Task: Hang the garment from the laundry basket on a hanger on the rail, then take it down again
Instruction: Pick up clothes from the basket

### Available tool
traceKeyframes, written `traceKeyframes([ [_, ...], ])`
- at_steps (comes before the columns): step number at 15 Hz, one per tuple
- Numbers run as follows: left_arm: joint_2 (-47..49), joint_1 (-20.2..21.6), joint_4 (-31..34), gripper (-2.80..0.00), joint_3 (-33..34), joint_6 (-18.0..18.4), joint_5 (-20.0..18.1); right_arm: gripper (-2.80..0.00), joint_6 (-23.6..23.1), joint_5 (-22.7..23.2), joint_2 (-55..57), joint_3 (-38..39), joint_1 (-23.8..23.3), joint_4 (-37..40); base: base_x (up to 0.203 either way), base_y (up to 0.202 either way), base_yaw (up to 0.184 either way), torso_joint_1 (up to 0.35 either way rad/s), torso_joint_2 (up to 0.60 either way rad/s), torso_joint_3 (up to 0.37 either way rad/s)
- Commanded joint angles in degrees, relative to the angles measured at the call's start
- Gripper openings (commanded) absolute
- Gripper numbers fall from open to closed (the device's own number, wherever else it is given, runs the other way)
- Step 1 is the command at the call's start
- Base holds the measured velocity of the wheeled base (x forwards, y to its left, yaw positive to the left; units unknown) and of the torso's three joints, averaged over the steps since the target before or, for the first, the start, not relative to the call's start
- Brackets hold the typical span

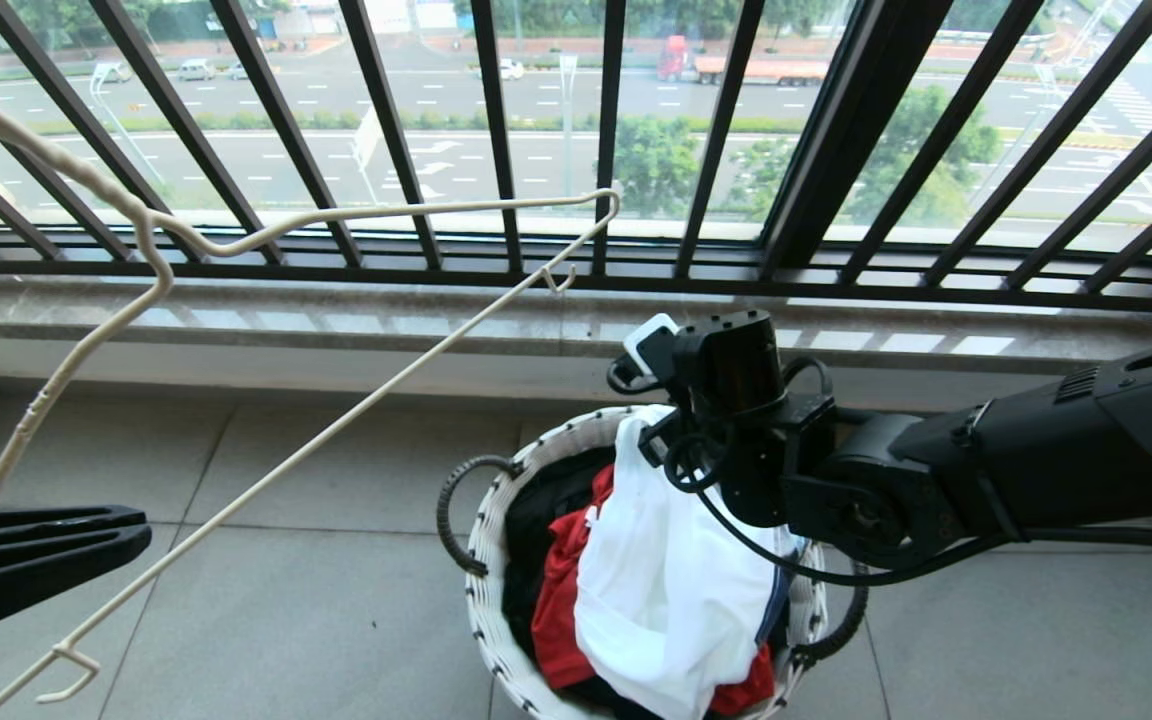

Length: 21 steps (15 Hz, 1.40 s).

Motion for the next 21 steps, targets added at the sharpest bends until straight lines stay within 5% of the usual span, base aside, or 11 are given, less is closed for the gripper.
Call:
traceKeyframes([
  [1, -0.01, 0.0, 0.12, -2.8, 0.04, 0.08, -0.13, 0.0, -0.23, -0.18, 1.24, -0.19, -0.06, -0.14, 0.0, 0.0, 0.0, 0.0, 0.0, 0.0],
  [11, -0.19, 0.0, 0.12, -2.8, -0.03, 0.08, -0.13, 0.0, -0.71, -0.2, 3.32, -3.01, -0.68, -0.05, 0.0, 0.0, 0.0, 0.0, 0.0, 0.0],
  [12, -0.28, 0.0, 0.12, -2.8, -0.03, 0.08, -0.13, -2.8, -0.63, -0.2, 3.32, -3.01, -0.68, -0.05, 0.0, 0.0, 0.0, 0.0, 0.0, 0.0],
  [21, -0.42, 0.0, 0.12, -2.8, 0.18, 0.08, -0.13, -2.8, -0.51, 0.52, 0.12, -2.6, -0.64, -0.13, 0.0, 0.0, 0.0, 0.0, 0.0, 0.0],
])
